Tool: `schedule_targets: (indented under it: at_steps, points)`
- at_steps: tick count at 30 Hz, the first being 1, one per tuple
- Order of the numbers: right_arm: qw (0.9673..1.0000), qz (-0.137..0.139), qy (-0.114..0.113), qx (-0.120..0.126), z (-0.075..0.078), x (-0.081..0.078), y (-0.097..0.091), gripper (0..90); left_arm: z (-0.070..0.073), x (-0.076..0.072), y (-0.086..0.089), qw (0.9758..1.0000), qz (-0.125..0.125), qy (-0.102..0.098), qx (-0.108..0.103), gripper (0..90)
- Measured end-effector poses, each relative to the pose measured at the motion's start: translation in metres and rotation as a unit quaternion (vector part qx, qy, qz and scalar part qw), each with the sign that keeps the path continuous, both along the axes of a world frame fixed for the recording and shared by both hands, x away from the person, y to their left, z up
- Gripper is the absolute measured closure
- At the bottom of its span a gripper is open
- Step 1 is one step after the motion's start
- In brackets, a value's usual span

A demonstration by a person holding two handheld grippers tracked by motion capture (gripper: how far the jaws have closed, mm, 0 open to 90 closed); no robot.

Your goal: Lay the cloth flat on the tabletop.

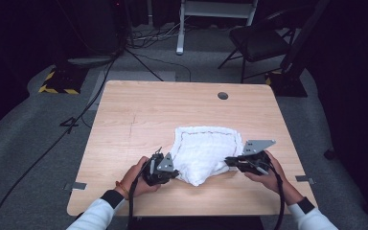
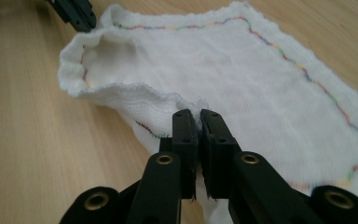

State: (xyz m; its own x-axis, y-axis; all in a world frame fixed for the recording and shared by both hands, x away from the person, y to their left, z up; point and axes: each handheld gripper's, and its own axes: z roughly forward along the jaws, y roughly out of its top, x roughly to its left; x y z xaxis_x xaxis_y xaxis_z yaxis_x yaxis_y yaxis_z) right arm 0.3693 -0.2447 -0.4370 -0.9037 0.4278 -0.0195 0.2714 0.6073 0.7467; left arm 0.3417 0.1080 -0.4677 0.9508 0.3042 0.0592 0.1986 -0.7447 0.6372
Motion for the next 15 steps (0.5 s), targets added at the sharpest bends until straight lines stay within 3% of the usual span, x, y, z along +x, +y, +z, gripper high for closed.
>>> schedule_targets:
  at_steps: [3,6,7,9,12,13,15]
  points:
    - [0.9999,-0.007,0.005,-0.006,-0.007,-0.023,-0.024,84.5,-0.001,-0.006,0.001,1.0000,-0.004,0.005,-0.001,85.7]
    - [0.9998,-0.013,0.011,-0.008,-0.012,-0.033,-0.032,84.1,-0.004,-0.011,0.003,0.9998,-0.014,0.013,0.008,85.3]
    - [0.9993,-0.024,0.010,-0.026,-0.017,-0.042,-0.038,83.1,-0.005,-0.012,0.004,0.9997,-0.015,0.015,0.010,84.8]
    - [0.9992,-0.025,0.014,-0.027,-0.019,-0.046,-0.040,82.5,-0.006,-0.015,0.006,0.9996,-0.012,0.020,0.014,84.8]
    - [0.9991,-0.025,0.022,-0.024,-0.025,-0.060,-0.044,77.8,-0.006,-0.016,0.012,0.9997,-0.002,0.018,0.013,83.1]
    - [0.9992,-0.026,0.023,-0.022,-0.027,-0.067,-0.045,69.3,-0.004,-0.016,0.015,0.9998,0.003,0.015,0.009,80.0]
    - [0.9991,-0.029,0.018,-0.024,-0.026,-0.070,-0.046,65.6,-0.001,-0.016,0.019,0.9998,0.018,0.008,0.003,77.6]
